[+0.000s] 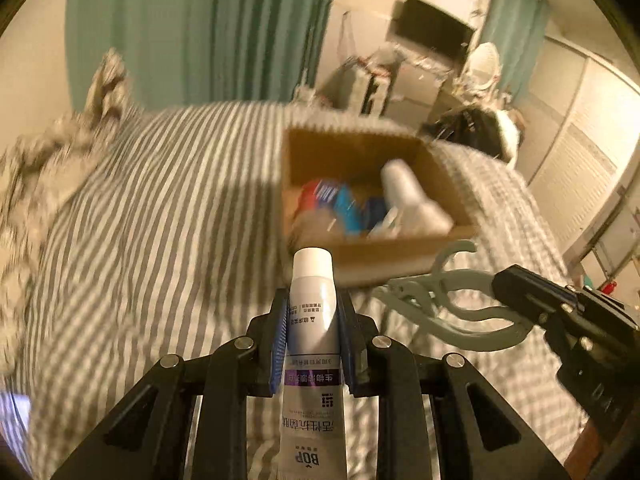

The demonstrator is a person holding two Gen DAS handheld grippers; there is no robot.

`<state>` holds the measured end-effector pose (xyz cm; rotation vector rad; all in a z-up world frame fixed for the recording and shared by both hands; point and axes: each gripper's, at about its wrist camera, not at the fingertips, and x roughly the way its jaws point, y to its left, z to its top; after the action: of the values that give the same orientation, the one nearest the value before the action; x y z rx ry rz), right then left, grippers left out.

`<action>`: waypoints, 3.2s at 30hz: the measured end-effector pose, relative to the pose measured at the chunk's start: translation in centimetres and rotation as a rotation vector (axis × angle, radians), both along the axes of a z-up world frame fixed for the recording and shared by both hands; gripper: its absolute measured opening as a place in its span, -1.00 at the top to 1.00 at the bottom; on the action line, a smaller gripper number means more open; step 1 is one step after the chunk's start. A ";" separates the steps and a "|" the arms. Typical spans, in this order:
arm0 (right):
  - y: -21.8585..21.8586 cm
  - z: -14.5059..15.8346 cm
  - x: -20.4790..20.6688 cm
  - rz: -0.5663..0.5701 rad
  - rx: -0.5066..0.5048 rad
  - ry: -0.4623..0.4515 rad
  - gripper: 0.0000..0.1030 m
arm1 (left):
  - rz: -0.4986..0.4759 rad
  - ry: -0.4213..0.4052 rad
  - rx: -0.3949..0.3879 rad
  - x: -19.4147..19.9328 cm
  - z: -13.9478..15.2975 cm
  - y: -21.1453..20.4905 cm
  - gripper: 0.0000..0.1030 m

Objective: Organize objects

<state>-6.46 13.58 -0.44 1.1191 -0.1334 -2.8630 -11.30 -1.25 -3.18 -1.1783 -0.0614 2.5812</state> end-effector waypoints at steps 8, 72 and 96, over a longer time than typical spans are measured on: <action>3.4 5.1 -4.6 -0.007 -0.039 0.114 0.83 | -0.043 0.078 -0.001 -6.0 4.4 4.0 0.54; 10.8 1.1 1.0 -0.177 0.187 0.275 -0.99 | 0.148 0.397 -0.131 3.2 2.7 5.1 -1.00; 10.8 0.5 0.9 -0.193 0.197 0.251 -0.99 | 0.170 0.366 -0.128 3.3 2.3 4.5 -1.00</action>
<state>-5.56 24.41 0.09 0.7998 0.0594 -3.2188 -8.01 3.24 -0.84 -0.7482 0.0889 2.9469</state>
